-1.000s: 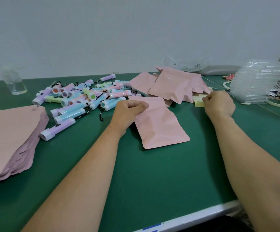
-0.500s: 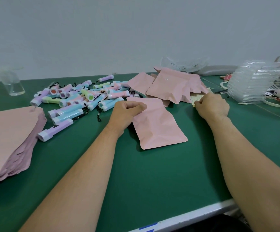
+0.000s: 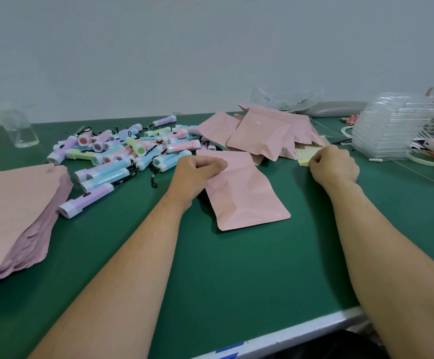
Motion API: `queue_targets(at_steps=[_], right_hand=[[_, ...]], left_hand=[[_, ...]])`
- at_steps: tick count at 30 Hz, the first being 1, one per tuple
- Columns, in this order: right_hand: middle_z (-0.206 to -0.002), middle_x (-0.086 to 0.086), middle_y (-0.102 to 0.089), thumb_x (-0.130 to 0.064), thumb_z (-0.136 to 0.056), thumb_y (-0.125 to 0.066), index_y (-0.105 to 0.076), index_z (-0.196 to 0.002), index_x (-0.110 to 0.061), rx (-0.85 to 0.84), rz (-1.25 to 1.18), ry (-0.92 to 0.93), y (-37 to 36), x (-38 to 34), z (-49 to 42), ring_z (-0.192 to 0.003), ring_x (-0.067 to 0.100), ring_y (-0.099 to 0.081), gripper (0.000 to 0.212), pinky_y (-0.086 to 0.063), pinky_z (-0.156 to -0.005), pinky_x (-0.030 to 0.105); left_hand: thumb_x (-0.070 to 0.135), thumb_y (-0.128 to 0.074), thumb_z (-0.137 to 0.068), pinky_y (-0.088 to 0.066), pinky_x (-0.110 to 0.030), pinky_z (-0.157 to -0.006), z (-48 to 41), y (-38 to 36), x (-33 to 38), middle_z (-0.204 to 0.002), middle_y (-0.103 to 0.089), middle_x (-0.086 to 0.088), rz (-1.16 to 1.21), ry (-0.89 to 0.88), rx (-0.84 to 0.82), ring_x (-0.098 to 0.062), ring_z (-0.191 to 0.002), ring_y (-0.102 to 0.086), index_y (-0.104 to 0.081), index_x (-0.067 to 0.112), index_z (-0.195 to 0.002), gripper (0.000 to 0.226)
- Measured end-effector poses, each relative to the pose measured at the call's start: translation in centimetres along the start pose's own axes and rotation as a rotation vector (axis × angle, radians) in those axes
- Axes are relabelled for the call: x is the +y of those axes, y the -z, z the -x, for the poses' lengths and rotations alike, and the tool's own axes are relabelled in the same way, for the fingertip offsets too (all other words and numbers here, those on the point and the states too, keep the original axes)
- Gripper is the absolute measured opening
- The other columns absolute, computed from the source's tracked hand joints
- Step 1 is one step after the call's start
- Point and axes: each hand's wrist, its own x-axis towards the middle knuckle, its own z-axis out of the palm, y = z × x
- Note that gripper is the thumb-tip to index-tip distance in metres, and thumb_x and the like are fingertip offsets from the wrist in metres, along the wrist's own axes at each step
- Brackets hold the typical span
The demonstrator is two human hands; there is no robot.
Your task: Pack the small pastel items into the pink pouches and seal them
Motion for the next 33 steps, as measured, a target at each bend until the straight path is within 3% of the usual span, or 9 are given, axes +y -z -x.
queue_targets(at_steps=[10, 14, 18, 23, 26, 30, 33], right_hand=[[-0.115, 0.022, -0.067, -0.020, -0.105, -0.050, -0.072, -0.112, -0.007, 0.069, -0.105, -0.059, -0.1, -0.2, -0.3, -0.101, 0.044, -0.064, 0.026, -0.046, -0.077, 0.041], [-0.108, 0.019, -0.070, -0.022, -0.101, -0.058, -0.077, -0.103, -0.013, 0.150, -0.132, -0.029, 0.2, -0.5, 0.0, -0.092, 0.044, -0.066, 0.021, -0.047, -0.074, 0.040], [-0.102, 0.015, -0.070, -0.031, -0.104, -0.056, -0.074, -0.095, -0.009, 0.204, -0.251, 0.039, -0.1, -1.9, 0.4, -0.081, 0.035, -0.057, 0.030, -0.042, -0.069, 0.036], [-0.097, 0.003, -0.075, -0.027, -0.104, -0.059, -0.076, -0.099, -0.010, 0.018, -0.648, 0.367, 0.3, -6.4, 2.9, -0.086, 0.020, -0.065, 0.024, -0.050, -0.078, 0.034], [-0.087, -0.007, -0.076, -0.026, -0.099, -0.067, -0.079, -0.094, -0.017, -0.238, -0.855, 0.514, 0.9, -9.2, 5.3, -0.073, 0.005, -0.065, 0.016, -0.050, -0.070, 0.020], [-0.083, -0.011, -0.076, -0.031, -0.096, -0.072, -0.082, -0.091, -0.023, -0.345, -0.795, 0.660, 0.8, -10.8, 7.1, -0.075, 0.012, -0.068, 0.014, -0.053, -0.074, 0.024], [-0.082, -0.010, -0.076, -0.030, -0.095, -0.075, -0.081, -0.091, -0.021, -0.353, -0.835, 0.638, 0.9, -10.7, 7.1, -0.073, 0.010, -0.066, 0.012, -0.051, -0.071, 0.021]], left_hand=[[0.018, -0.082, -0.091, -0.048, -0.003, -0.069, -0.1, -0.1, -0.1, -0.088, -0.079, 0.020, -0.006, -0.005, -0.003, 0.012, -0.082, -0.070, -0.082, 0.023, -0.090, 0.006], [0.021, -0.082, -0.092, -0.048, -0.002, -0.070, -0.1, 0.0, -0.2, -0.090, -0.079, 0.021, -0.027, -0.010, -0.009, 0.012, -0.084, -0.070, -0.082, 0.025, -0.091, 0.004], [0.026, -0.081, -0.093, -0.047, -0.001, -0.070, -0.2, -0.1, -0.1, -0.090, -0.078, 0.025, -0.069, 0.000, -0.024, 0.014, -0.086, -0.068, -0.081, 0.029, -0.090, 0.004], [0.028, -0.081, -0.093, -0.048, -0.003, -0.073, -0.1, -0.2, 0.0, -0.092, -0.079, 0.022, -0.089, 0.007, -0.027, 0.013, -0.085, -0.068, -0.081, 0.028, -0.092, 0.001], [0.026, -0.079, -0.094, -0.053, -0.013, -0.082, 0.1, -0.2, 0.3, -0.097, -0.081, 0.009, -0.080, -0.018, -0.038, 0.003, -0.089, -0.070, -0.083, 0.022, -0.097, 0.006], [0.020, -0.074, -0.098, -0.054, -0.030, -0.103, 0.6, -0.2, 0.5, -0.102, -0.082, 0.005, -0.103, -0.045, -0.051, -0.010, -0.107, -0.073, -0.084, 0.021, -0.102, 0.011], [0.019, -0.074, -0.098, -0.051, -0.037, -0.110, 0.6, -0.2, 0.6, -0.104, -0.081, 0.006, -0.135, -0.045, -0.055, -0.011, -0.111, -0.071, -0.084, 0.021, -0.104, 0.012]])
